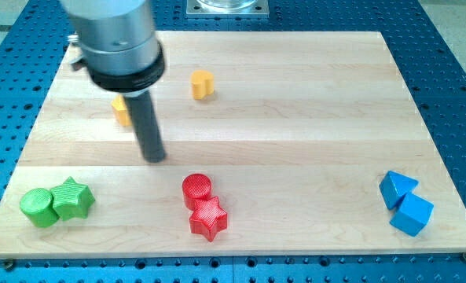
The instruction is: Place the yellow blocks at the center left of the board
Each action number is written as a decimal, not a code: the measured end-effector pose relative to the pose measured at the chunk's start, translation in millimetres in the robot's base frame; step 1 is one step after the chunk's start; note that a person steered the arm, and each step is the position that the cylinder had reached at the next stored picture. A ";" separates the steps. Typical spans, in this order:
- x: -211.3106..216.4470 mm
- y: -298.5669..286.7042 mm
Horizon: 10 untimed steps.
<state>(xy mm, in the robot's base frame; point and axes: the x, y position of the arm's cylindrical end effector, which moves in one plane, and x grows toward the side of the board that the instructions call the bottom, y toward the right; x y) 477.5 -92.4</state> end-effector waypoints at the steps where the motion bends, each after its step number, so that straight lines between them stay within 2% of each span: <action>1: -42.6 70.2; 2: -97.9 123.4; 3: -152.0 123.6; 4: -173.0 82.1; 5: -162.9 53.9; 6: -121.9 57.7; 8: -110.3 72.9; 10: -93.2 21.5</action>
<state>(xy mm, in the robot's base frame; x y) 384.3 -70.9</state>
